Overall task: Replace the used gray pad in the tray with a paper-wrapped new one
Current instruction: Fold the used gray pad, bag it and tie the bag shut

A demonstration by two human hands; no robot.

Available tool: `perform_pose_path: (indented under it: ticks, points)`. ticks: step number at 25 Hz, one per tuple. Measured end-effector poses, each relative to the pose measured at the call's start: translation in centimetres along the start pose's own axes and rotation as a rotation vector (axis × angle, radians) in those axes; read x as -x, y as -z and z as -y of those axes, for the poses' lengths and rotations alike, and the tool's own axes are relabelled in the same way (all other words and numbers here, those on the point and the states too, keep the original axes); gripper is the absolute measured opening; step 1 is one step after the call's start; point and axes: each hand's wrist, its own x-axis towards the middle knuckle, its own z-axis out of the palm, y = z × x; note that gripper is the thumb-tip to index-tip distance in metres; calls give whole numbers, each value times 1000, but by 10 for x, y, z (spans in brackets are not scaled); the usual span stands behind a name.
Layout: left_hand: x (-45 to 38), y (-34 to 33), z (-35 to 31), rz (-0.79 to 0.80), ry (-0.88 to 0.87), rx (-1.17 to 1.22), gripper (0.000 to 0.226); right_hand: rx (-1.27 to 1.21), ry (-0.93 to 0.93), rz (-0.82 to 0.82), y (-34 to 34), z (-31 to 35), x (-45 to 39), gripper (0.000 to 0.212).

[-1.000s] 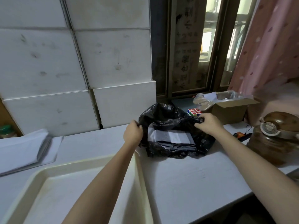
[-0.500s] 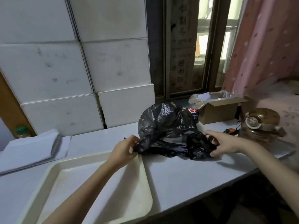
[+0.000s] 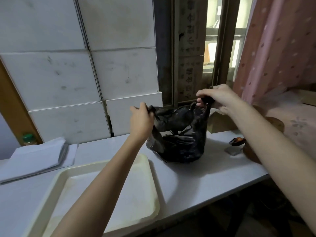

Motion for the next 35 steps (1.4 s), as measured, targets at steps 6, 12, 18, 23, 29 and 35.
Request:
perform_pose_path:
  ticks: [6,12,18,23,29,35]
  points:
    - [50,6,5,207,-53,-63,10,1261,72,67,12,-45,75,21]
    - [100,-6,-12,411,-268,9,34,1277,470,-209,-10,-63,108,44]
    - [126,2,-25,309,-190,78,38,900,633,53,-10,-104,117,28]
    - [127,2,-21,151,-94,544,27,401,612,-143,-14,-106,121,15]
    - [128,1,-17,219,85,880,31,77,435,-88,-34,-104,124,34]
    - [133,6,-16,335,149,733,29,67,282,46,-35,-116,117,23]
